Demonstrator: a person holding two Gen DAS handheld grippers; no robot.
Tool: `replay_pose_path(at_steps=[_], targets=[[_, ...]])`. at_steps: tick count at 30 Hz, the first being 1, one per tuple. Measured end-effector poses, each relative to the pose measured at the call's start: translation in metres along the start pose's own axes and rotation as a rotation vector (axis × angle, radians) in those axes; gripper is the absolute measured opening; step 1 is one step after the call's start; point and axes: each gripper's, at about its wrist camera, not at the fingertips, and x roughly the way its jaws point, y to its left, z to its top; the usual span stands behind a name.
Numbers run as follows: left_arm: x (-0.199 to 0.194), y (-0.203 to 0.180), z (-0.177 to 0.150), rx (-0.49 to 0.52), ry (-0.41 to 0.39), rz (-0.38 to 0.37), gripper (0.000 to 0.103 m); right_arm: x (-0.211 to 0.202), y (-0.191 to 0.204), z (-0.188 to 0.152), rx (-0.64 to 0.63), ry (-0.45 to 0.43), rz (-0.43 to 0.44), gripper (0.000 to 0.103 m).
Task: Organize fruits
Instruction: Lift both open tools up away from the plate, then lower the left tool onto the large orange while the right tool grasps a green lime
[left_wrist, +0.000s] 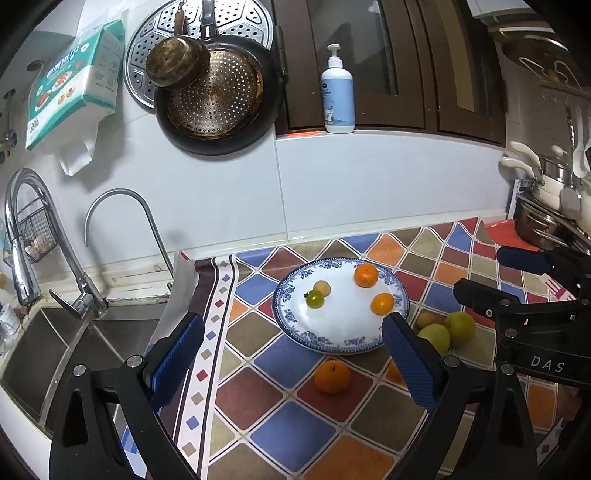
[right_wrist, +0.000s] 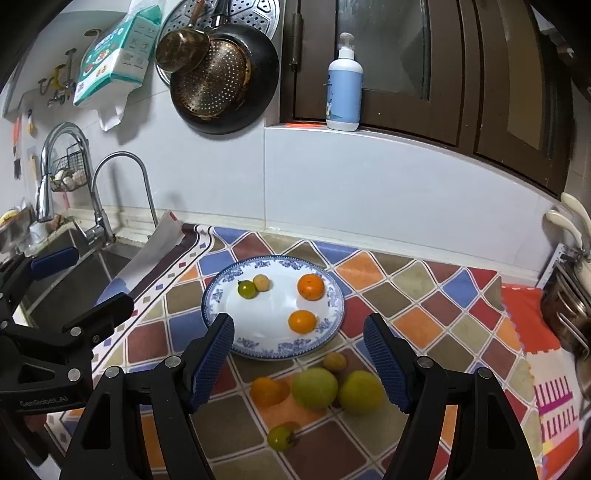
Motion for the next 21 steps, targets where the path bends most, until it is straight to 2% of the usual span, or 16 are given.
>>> replay_pose_path(at_steps=[10,21], targets=[[-0.005,-0.002,-0.025,0.050,0.015,-0.024,0.099,-0.016,0.011,-0.026,-0.012,0.000,-0.056,0.073],[0.012,-0.003,-0.052,0.137,0.070,-0.067,0.099,-0.009,0.030,-0.063,-0.020,0.082,-0.102,0.073]])
